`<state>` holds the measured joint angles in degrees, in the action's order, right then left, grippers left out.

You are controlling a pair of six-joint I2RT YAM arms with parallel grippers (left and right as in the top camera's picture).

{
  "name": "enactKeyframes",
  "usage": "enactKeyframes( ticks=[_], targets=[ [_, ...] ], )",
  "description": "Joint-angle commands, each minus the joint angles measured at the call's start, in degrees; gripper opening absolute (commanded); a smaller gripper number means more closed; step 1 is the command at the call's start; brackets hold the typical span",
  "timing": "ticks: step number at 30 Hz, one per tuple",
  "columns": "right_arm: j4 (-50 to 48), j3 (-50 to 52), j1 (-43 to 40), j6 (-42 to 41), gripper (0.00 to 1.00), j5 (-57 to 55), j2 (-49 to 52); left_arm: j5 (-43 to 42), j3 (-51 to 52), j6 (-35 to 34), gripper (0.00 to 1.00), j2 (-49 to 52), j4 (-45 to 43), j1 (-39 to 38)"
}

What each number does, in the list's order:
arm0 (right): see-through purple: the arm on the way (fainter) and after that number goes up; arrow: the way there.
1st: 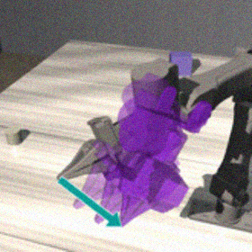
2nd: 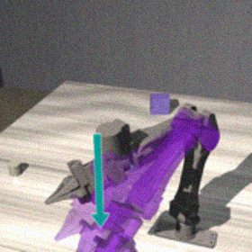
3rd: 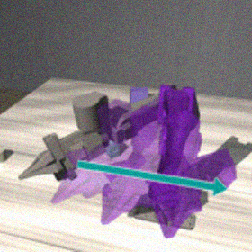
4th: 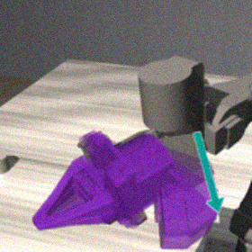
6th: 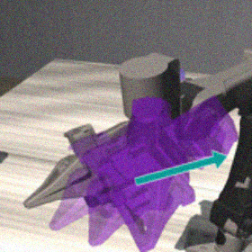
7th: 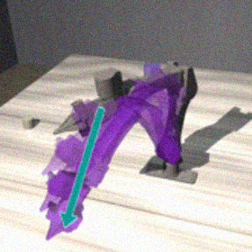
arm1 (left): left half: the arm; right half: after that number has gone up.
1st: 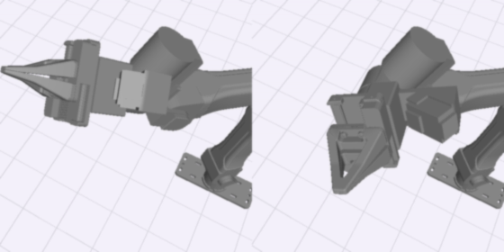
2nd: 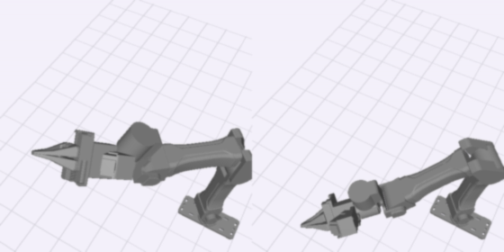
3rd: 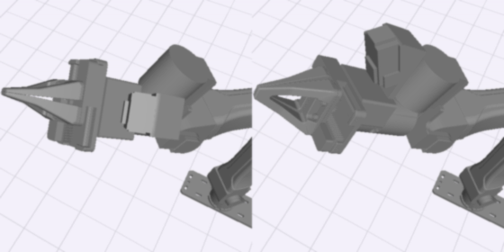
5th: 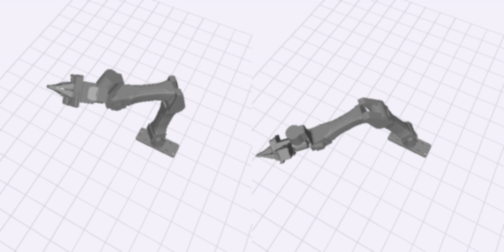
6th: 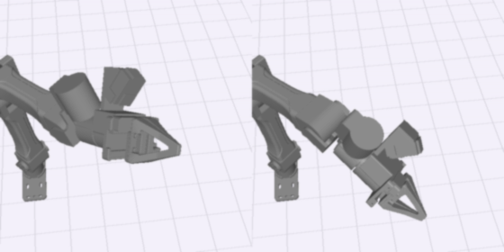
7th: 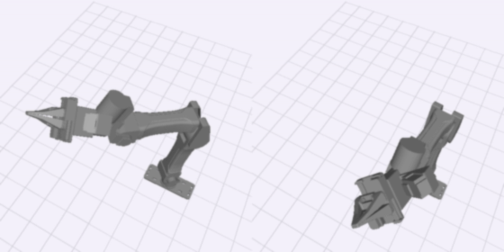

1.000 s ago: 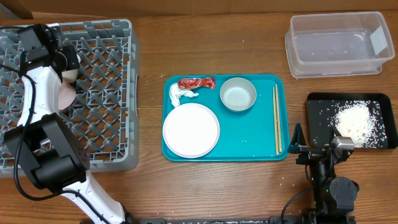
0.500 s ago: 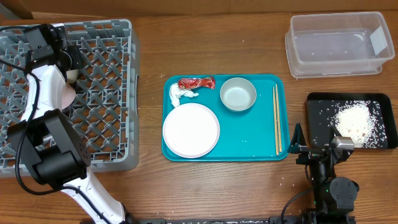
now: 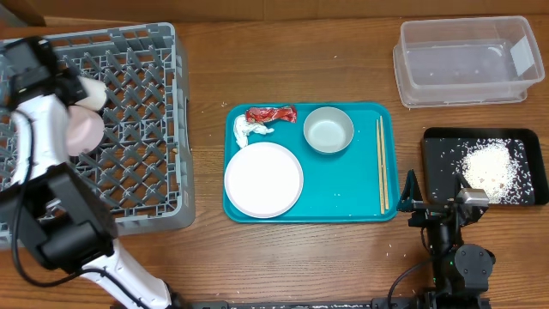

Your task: Sort waste into correct bins and load items into the dishwasher

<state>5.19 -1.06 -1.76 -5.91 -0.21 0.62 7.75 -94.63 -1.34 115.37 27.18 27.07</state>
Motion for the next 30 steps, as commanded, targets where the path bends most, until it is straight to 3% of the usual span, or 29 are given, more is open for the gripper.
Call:
enactKeyframes(
  ticks=[1, 8, 16, 21, 30],
  targets=[
    [-0.3, 0.6, 0.2, 0.4, 1.00, 0.3, -0.5, 1.2, 0.6, -3.4, 0.04, -4.2, 0.9, 3.5],
    [-0.3, 0.6, 0.2, 0.4, 1.00, 0.3, -0.5, -2.0, 0.6, -3.4, 0.04, -8.7, 4.2, 4.2],
    [-0.3, 0.6, 0.2, 0.4, 1.00, 0.3, -0.5, -14.9, 0.6, -3.4, 0.04, -12.9, 11.5, 4.0],
    [-0.3, 0.6, 0.2, 0.4, 1.00, 0.3, -0.5, -8.7, 0.6, -3.4, 0.04, -11.6, 20.2, 4.5],
    [-0.3, 0.6, 0.2, 0.4, 1.00, 0.3, -0.5, -12.3, 0.7, -3.4, 0.04, -6.5, 25.6, 4.4]
  ],
)
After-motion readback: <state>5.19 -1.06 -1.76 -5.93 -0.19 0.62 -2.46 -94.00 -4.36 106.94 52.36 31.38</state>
